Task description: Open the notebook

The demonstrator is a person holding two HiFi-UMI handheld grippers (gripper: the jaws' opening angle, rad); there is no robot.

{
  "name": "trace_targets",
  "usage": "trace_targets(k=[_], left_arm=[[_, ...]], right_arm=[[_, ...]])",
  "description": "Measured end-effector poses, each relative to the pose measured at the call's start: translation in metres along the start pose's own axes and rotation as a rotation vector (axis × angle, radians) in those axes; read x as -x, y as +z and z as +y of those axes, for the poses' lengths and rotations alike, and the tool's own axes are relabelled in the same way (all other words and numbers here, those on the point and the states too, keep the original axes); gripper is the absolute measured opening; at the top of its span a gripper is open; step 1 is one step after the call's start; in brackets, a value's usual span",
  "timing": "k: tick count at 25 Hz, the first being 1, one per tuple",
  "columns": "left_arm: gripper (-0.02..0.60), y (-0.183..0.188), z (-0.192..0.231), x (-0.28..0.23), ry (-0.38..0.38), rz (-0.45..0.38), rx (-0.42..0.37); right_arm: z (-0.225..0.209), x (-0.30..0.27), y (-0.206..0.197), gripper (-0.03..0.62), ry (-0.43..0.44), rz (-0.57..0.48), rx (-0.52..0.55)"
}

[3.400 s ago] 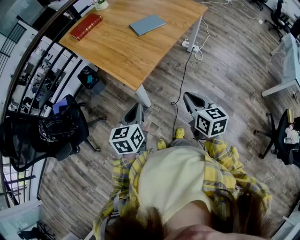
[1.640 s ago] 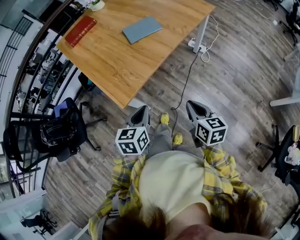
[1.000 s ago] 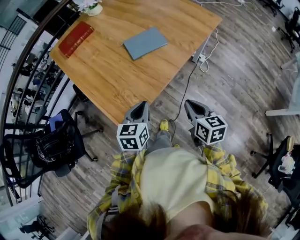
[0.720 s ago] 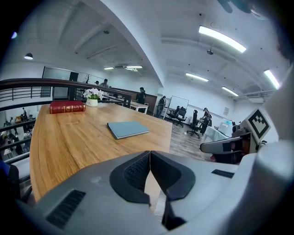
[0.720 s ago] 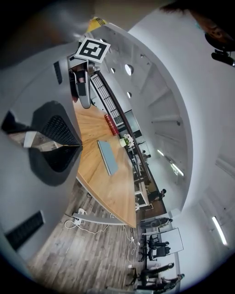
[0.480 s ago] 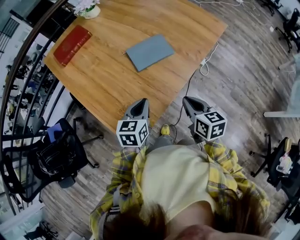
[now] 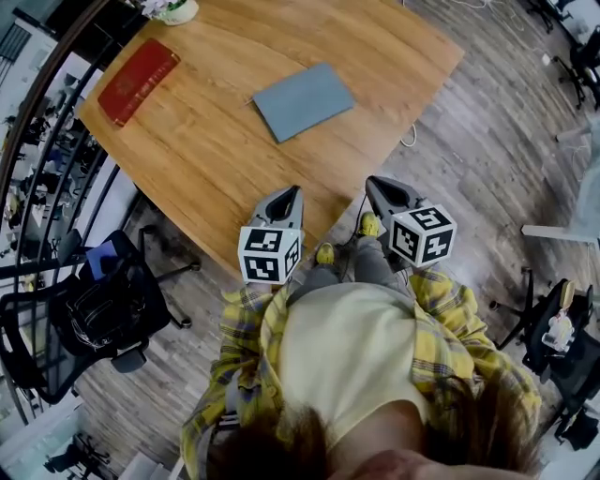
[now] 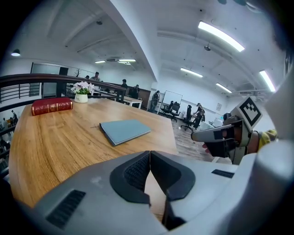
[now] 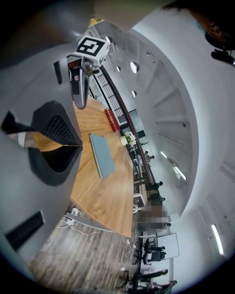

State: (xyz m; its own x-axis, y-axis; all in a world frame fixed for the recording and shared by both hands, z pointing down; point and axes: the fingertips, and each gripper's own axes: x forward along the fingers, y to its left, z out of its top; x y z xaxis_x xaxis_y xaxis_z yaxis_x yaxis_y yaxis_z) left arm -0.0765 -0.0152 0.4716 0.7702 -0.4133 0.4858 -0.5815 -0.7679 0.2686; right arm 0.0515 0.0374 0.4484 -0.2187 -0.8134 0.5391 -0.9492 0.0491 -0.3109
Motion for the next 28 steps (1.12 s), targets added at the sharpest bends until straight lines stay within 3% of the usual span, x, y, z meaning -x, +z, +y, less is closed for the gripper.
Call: trace_targets(k=[10,19,28], left_arm=[[0.009,0.026,0.02,-0.034,0.103,-0.014,0.031],[0.009,0.043,0.02,-0.07,0.186,0.024,0.035],[0.009,0.053,0.019,-0.098,0.264,0.035,0.094]], right_arm=[[-0.034,-0.036,0.04,0.066,0.08,0.026,0.071],[-0.066,-0.065,0.07,0.066,0.174,0.076,0.143],[-0.093,-0.088,0.089,0.066,0.283,0.132,0.292]])
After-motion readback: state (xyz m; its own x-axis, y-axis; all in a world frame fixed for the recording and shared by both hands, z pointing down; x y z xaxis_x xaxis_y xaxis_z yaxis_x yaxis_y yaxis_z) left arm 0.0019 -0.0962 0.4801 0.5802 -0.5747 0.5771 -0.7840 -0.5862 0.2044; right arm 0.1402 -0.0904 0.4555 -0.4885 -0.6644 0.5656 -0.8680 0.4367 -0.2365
